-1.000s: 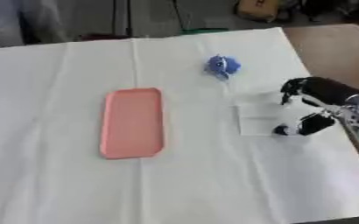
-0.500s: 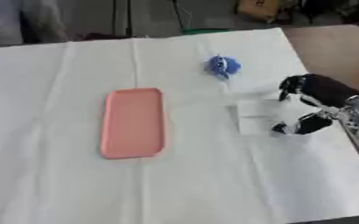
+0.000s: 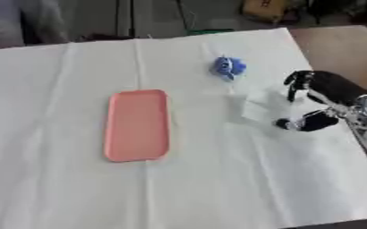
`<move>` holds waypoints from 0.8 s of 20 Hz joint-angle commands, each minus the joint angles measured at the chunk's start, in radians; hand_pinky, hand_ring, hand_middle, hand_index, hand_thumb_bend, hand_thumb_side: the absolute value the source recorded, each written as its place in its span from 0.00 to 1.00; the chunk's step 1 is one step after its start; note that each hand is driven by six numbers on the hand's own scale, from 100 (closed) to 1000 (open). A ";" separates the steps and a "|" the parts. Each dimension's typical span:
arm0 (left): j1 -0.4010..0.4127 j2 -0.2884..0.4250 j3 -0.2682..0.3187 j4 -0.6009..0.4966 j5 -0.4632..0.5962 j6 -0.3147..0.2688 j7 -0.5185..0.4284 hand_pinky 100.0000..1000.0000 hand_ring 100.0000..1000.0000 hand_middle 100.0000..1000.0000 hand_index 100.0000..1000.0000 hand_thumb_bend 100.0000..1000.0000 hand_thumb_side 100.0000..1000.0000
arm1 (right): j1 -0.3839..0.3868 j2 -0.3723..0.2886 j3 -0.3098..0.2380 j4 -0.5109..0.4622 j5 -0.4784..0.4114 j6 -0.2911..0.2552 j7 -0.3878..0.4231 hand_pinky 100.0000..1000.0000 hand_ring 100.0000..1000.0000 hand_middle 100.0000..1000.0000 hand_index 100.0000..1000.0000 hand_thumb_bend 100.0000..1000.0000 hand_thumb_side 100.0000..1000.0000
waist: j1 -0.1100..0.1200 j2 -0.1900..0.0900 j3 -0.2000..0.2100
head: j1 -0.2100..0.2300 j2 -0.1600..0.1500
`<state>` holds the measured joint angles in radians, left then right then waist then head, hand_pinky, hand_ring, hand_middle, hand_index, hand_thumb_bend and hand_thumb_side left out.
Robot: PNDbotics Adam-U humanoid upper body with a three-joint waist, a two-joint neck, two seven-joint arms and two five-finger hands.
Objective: Pick up objects on the table and place them in the box.
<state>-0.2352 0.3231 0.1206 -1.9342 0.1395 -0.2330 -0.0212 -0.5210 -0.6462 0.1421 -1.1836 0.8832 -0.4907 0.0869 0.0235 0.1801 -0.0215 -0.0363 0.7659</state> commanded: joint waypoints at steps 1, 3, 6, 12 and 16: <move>-0.009 0.011 0.002 -0.011 0.004 -0.001 -0.003 0.63 0.61 0.64 0.77 0.17 0.80 | -0.031 -0.040 -0.007 -0.052 -0.058 0.006 0.022 0.76 0.70 0.74 0.42 0.51 0.41 | -0.002 -0.014 0.001 | -0.003 0.004; -0.009 0.011 0.002 -0.011 0.005 -0.001 -0.004 0.63 0.61 0.64 0.77 0.17 0.80 | -0.051 -0.042 -0.003 -0.069 -0.090 0.009 0.038 0.76 0.70 0.74 0.42 0.51 0.41 | -0.003 -0.015 0.002 | -0.007 0.004; -0.010 0.011 0.001 -0.012 0.006 -0.001 -0.005 0.63 0.61 0.64 0.77 0.17 0.80 | -0.080 -0.038 0.008 -0.092 -0.131 0.011 0.066 0.75 0.69 0.74 0.42 0.50 0.41 | -0.003 -0.015 0.003 | -0.010 0.004; -0.012 0.009 -0.004 -0.010 0.008 0.000 -0.010 0.63 0.61 0.64 0.76 0.17 0.80 | -0.141 -0.020 0.029 -0.092 -0.164 0.012 0.114 0.76 0.69 0.74 0.42 0.50 0.41 | -0.002 -0.015 0.012 | -0.021 0.004; -0.022 0.003 -0.011 -0.012 0.014 0.000 -0.016 0.63 0.61 0.64 0.76 0.17 0.80 | -0.200 -0.004 0.047 -0.068 -0.163 0.001 0.135 0.76 0.70 0.74 0.42 0.50 0.41 | 0.000 -0.011 0.035 | -0.037 0.004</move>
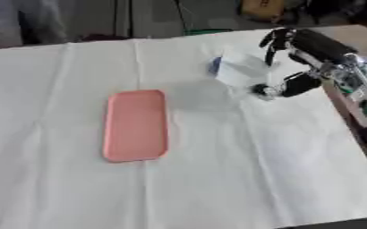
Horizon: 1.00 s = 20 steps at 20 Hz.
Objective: Pick up objects on the table and place them in the box.
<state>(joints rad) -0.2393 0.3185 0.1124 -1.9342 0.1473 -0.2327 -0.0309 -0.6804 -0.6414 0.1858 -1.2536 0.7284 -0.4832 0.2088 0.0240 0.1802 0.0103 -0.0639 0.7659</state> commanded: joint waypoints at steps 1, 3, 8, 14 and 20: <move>-0.020 0.007 -0.004 -0.012 0.008 0.000 -0.008 0.63 0.61 0.64 0.76 0.17 0.80 | -0.052 -0.005 0.008 0.010 -0.007 -0.011 0.017 0.76 0.70 0.74 0.42 0.50 0.41 | 0.000 -0.010 0.007 | -0.012 0.004; -0.022 0.005 -0.005 -0.013 0.009 0.000 -0.011 0.63 0.61 0.64 0.77 0.17 0.80 | -0.066 -0.001 0.012 0.018 -0.006 -0.018 0.021 0.77 0.70 0.74 0.42 0.50 0.41 | 0.000 -0.008 0.012 | -0.017 0.004; -0.042 0.001 -0.017 -0.016 0.017 0.001 -0.023 0.63 0.61 0.64 0.77 0.18 0.79 | -0.112 0.025 0.044 0.041 0.014 -0.053 0.044 0.78 0.71 0.74 0.43 0.50 0.41 | -0.005 0.003 0.048 | -0.045 0.004; -0.057 -0.006 -0.026 -0.017 0.024 0.003 -0.035 0.63 0.62 0.64 0.77 0.17 0.80 | -0.146 0.062 0.065 0.070 0.032 -0.083 0.061 0.78 0.71 0.74 0.44 0.49 0.41 | -0.006 0.014 0.078 | -0.064 0.004; -0.073 -0.016 -0.037 -0.017 0.034 0.005 -0.049 0.63 0.62 0.64 0.77 0.17 0.80 | -0.188 0.103 0.071 0.106 0.045 -0.103 0.071 0.77 0.70 0.74 0.43 0.48 0.41 | -0.006 0.021 0.113 | -0.079 0.004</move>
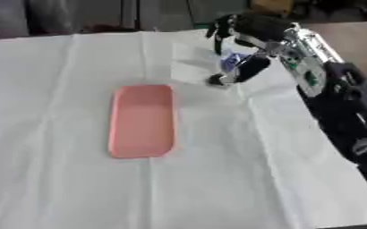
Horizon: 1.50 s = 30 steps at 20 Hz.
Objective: Pick up objects on the table and place them in the box.
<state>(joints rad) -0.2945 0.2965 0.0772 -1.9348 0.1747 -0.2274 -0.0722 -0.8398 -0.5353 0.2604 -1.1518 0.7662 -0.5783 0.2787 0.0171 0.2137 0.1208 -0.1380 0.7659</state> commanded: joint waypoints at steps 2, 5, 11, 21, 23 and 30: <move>-0.019 0.005 -0.002 -0.017 0.008 0.000 -0.009 0.63 0.62 0.64 0.77 0.17 0.80 | -0.034 0.003 -0.004 0.008 0.005 -0.010 -0.001 0.76 0.70 0.74 0.43 0.48 0.40 | 0.002 -0.012 0.005 | -0.004 0.004; -0.022 0.003 -0.003 -0.017 0.011 0.000 -0.011 0.63 0.62 0.64 0.77 0.18 0.79 | -0.041 0.017 -0.008 0.006 -0.002 0.000 -0.013 0.75 0.68 0.73 0.43 0.47 0.40 | 0.003 -0.013 0.007 | -0.001 0.004; -0.024 0.000 -0.006 -0.017 0.014 0.000 -0.015 0.63 0.62 0.64 0.77 0.17 0.79 | -0.050 0.043 -0.003 0.002 0.004 0.037 -0.055 0.74 0.67 0.73 0.43 0.48 0.40 | 0.006 -0.014 0.009 | -0.001 0.004; -0.026 -0.002 -0.010 -0.017 0.016 0.001 -0.019 0.63 0.62 0.64 0.77 0.17 0.79 | -0.045 0.093 0.030 0.005 0.000 0.028 -0.046 0.73 0.65 0.73 0.43 0.46 0.41 | 0.008 -0.014 0.008 | 0.001 0.004; -0.027 -0.002 -0.010 -0.018 0.016 0.001 -0.019 0.63 0.62 0.64 0.77 0.17 0.79 | -0.044 0.103 0.039 0.003 -0.002 0.021 -0.037 0.73 0.65 0.73 0.43 0.46 0.41 | 0.009 -0.014 0.008 | 0.001 0.004; -0.027 -0.003 -0.010 -0.018 0.017 0.001 -0.020 0.63 0.62 0.64 0.77 0.17 0.79 | -0.031 0.145 0.061 0.014 0.000 -0.001 -0.006 0.72 0.65 0.73 0.43 0.45 0.42 | 0.009 -0.013 0.006 | 0.004 0.004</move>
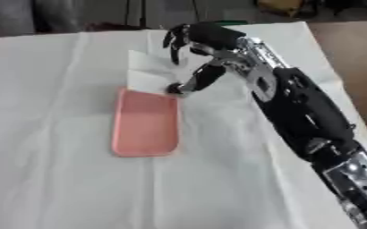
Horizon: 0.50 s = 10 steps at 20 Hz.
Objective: Pick up objects on the table and place them in the box.
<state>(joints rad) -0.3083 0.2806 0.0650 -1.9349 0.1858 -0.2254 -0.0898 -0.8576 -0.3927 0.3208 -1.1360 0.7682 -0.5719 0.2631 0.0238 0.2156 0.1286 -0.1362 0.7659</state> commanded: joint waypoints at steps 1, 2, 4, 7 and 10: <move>-0.013 0.012 0.002 -0.018 0.006 -0.001 -0.003 0.63 0.62 0.64 0.77 0.17 0.79 | -0.012 0.010 0.003 0.000 -0.002 -0.011 0.013 0.72 0.65 0.73 0.43 0.45 0.42 | 0.002 -0.015 -0.001 | 0.003 0.004; -0.013 0.012 0.001 -0.018 0.006 -0.001 -0.003 0.63 0.62 0.64 0.77 0.17 0.80 | -0.012 0.014 0.004 0.002 -0.001 -0.013 0.016 0.72 0.65 0.73 0.43 0.45 0.42 | 0.001 -0.015 -0.002 | 0.003 0.004; -0.013 0.012 0.001 -0.018 0.006 -0.001 -0.004 0.63 0.62 0.64 0.77 0.17 0.80 | -0.011 0.020 0.006 0.004 -0.001 -0.016 0.020 0.72 0.65 0.73 0.44 0.45 0.42 | 0.001 -0.015 -0.001 | 0.004 0.004; -0.014 0.011 0.000 -0.017 0.007 0.000 -0.006 0.63 0.62 0.64 0.77 0.17 0.80 | -0.008 0.035 0.014 0.010 0.000 -0.024 0.032 0.72 0.65 0.73 0.44 0.44 0.42 | 0.002 -0.015 0.000 | 0.005 0.004; -0.014 0.011 -0.001 -0.018 0.008 0.000 -0.006 0.63 0.62 0.64 0.77 0.17 0.80 | -0.007 0.045 0.015 0.018 0.003 -0.031 0.042 0.72 0.65 0.73 0.44 0.44 0.42 | 0.002 -0.015 0.001 | 0.005 0.004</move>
<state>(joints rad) -0.3086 0.2803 0.0647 -1.9349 0.1888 -0.2242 -0.0922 -0.8479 -0.3438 0.3397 -1.1125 0.7690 -0.5988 0.3000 0.0233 0.2156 0.1287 -0.1334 0.7659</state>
